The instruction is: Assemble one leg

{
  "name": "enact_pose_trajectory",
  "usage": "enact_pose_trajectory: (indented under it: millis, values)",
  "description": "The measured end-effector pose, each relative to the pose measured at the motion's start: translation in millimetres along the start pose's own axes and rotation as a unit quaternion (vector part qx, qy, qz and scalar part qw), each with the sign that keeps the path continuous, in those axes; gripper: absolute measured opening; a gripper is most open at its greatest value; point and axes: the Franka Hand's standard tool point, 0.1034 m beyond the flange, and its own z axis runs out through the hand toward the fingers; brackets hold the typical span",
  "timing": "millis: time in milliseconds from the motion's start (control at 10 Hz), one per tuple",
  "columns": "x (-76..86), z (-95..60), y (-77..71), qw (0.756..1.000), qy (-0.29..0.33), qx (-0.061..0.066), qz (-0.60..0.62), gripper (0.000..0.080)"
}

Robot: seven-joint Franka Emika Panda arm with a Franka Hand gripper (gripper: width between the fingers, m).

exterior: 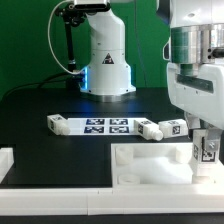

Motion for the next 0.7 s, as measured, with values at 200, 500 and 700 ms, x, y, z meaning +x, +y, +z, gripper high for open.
enact_pose_trajectory:
  millis: [200,500,700]
  values:
    - [-11.0,-0.8,-5.6,0.969,0.012,0.01,-0.247,0.0637]
    - [-12.9,2.2,-2.6,0.932,0.012,0.008,-0.362,0.0646]
    - [-9.4,1.2,-5.6,0.855,0.027,-0.004,-0.518,0.0649]
